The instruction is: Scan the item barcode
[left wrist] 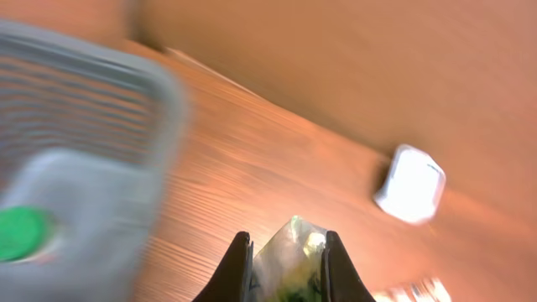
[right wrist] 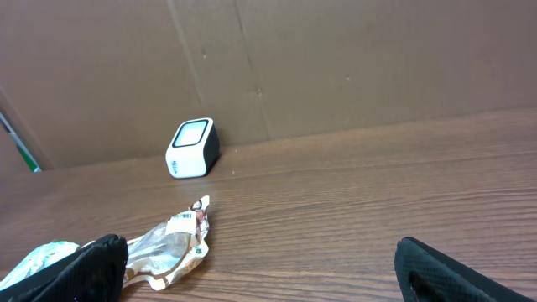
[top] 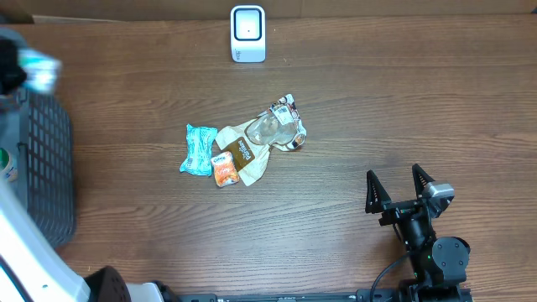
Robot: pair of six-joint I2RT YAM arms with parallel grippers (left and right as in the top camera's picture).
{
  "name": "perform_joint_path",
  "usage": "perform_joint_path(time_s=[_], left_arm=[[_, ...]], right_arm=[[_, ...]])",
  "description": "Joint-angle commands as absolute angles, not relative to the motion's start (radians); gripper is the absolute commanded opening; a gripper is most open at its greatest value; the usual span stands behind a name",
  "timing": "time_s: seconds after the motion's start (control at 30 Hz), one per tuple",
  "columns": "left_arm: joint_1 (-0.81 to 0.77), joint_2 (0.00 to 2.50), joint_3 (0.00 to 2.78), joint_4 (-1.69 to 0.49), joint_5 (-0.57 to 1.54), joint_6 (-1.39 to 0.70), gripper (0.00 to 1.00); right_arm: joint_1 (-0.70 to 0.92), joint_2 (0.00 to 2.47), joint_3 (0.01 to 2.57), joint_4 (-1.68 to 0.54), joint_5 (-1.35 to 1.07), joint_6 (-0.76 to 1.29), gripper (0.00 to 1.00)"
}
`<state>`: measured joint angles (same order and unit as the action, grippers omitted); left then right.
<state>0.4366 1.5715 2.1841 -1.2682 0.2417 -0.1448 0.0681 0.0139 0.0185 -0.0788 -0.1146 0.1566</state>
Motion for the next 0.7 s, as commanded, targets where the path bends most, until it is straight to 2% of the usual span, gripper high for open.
perform_joint_path(time_s=[0.0, 0.03, 0.3, 0.53, 0.67], left_arm=[[0.257, 1.594, 2.17, -1.329, 0.289, -0.093, 0.04], [0.167, 1.606, 2.152, -1.359, 0.287, -0.089, 0.04], [-0.149, 1.704, 1.918, -1.348, 0.244, -0.089, 0.04], [-0.264, 1.821, 1.668, -1.166, 0.244, -0.084, 0.04], [-0.278, 1.885, 1.605, -1.078, 0.244, -0.081, 0.05]], right_arm=[[0.073, 0.007, 0.008, -0.075, -0.105, 0.156, 1.0], [0.073, 0.007, 0.008, -0.075, -0.105, 0.156, 1.0], [0.073, 0.007, 0.008, -0.075, -0.105, 0.156, 1.0], [0.073, 0.007, 0.008, -0.075, -0.105, 0.156, 1.0], [0.073, 0.007, 0.008, -0.075, -0.105, 0.156, 1.0]])
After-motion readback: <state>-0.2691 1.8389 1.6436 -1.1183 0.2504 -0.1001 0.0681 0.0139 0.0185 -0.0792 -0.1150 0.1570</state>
